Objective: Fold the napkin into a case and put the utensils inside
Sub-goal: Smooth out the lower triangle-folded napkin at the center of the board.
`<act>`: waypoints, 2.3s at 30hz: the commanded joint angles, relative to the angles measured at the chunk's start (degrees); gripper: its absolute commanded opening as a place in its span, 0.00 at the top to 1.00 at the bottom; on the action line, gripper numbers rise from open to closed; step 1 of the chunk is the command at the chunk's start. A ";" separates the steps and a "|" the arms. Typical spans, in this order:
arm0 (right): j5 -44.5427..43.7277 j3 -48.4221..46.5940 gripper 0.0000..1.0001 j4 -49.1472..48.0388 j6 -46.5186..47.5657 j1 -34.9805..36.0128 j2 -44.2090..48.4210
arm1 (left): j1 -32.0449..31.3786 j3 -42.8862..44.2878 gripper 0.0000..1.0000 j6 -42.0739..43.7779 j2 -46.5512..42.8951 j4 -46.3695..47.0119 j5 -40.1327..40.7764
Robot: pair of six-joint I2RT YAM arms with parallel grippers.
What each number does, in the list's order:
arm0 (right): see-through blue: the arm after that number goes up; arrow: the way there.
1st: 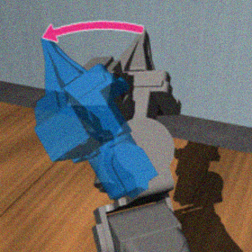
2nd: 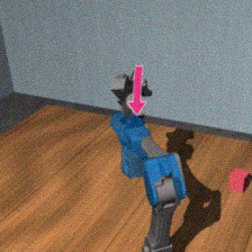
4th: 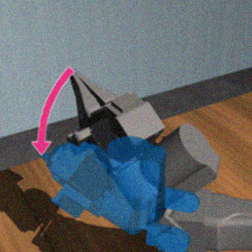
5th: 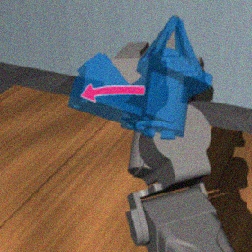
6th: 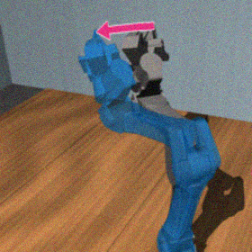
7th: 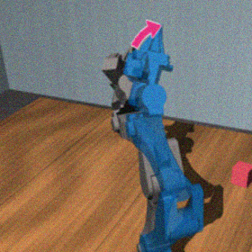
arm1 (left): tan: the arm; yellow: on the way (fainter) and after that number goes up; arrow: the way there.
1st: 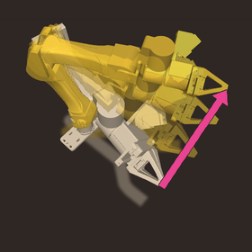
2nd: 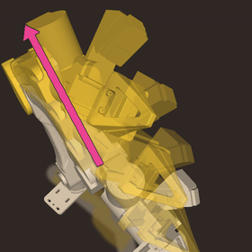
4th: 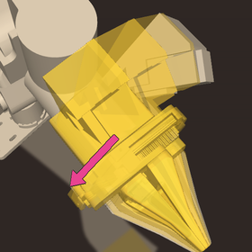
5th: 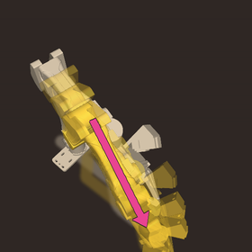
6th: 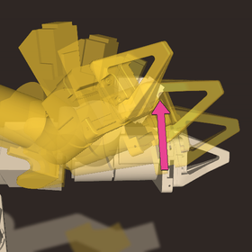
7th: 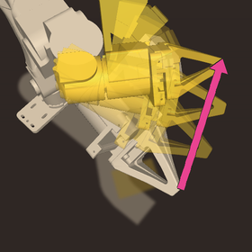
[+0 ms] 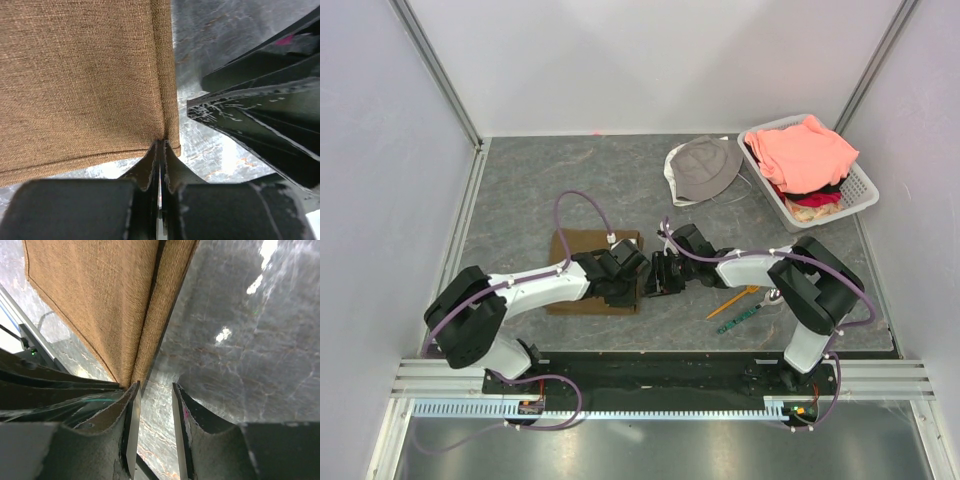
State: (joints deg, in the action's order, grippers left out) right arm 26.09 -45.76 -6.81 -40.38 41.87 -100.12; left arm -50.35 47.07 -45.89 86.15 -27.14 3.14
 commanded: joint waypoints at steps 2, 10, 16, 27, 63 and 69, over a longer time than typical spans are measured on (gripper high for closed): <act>0.90 1.72 0.62 -3.91 -1.72 1.37 1.85 | -0.54 0.21 0.98 -2.01 -4.84 0.86 0.29; 0.64 2.69 0.72 -6.55 -4.09 3.04 0.54 | -0.80 0.74 0.98 -2.71 -2.65 1.12 -1.73; 1.42 4.89 0.91 -10.50 -7.07 3.05 -0.60 | -0.98 0.66 0.98 -3.59 -0.64 3.67 -2.96; 1.16 3.83 1.00 -11.04 -7.96 3.13 -1.84 | -1.16 -0.49 0.98 -5.61 1.30 6.74 -5.07; -5.96 -32.64 0.41 14.20 6.63 -8.56 -19.58 | 2.35 2.15 0.71 0.45 -15.56 -3.19 -4.28; -6.31 -35.10 0.71 12.70 7.59 -8.82 -22.84 | 10.43 2.06 0.70 2.55 -23.90 -5.82 -7.26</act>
State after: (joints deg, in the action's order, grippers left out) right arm 20.84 -77.95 6.98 -33.91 33.15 -120.05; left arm -44.77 47.31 -46.78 67.99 -30.68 -2.46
